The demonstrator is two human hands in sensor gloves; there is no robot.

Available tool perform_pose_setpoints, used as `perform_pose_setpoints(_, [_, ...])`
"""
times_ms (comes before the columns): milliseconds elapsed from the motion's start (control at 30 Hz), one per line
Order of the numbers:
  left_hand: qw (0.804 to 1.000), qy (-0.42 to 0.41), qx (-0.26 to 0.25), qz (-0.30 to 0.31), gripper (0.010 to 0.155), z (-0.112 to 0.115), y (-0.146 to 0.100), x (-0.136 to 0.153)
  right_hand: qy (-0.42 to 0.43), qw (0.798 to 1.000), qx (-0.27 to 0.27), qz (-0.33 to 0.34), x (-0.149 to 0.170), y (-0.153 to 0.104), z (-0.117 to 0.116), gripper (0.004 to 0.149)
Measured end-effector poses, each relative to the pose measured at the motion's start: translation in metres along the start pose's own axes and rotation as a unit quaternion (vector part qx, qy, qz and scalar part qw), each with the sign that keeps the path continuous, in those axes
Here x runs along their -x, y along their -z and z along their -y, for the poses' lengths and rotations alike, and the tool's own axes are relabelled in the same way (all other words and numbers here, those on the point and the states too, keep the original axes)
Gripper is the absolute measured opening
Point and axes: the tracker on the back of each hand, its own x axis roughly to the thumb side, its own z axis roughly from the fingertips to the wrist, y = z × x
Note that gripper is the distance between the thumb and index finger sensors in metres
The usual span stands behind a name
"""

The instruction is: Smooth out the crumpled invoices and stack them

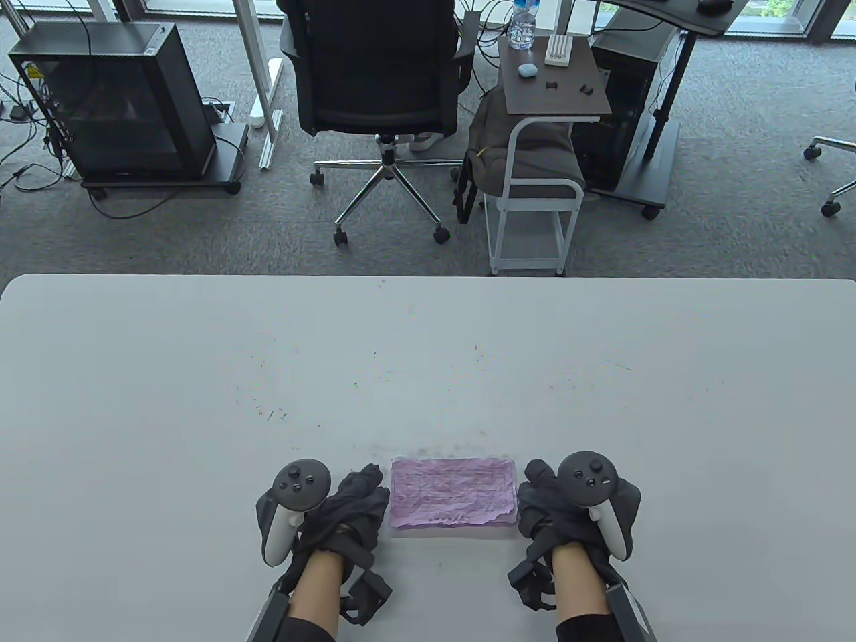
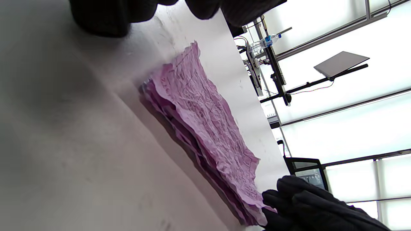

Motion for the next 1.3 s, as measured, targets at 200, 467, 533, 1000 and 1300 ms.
perform_pose_setpoints(200, [0.998, -0.04, 0.037, 0.02, 0.062, 0.009, 0.006, 0.003, -0.02, 0.999, -0.009, 0.042, -0.005, 0.0, -0.009, 0.052])
perform_pose_setpoints(467, [0.998, -0.018, 0.055, 0.036, 0.061, 0.016, 0.008, -0.004, -0.028, 0.999, 0.005, 0.037, -0.004, 0.0, -0.007, 0.052])
perform_pose_setpoints(533, [0.998, -0.012, 0.045, 0.037, 0.062, 0.013, 0.007, -0.003, -0.03, 0.999, 0.017, 0.035, -0.001, 0.0, -0.004, 0.052])
perform_pose_setpoints(1000, [0.992, 0.069, 0.017, 0.106, 0.063, 0.011, -0.001, -0.019, -0.065, 0.997, 0.03, 0.028, 0.002, 0.003, -0.001, 0.052])
perform_pose_setpoints(1300, [0.931, 0.206, 0.227, 0.199, 0.051, 0.062, -0.013, -0.064, -0.287, 0.947, 0.005, 0.142, -0.057, 0.035, 0.015, 0.052])
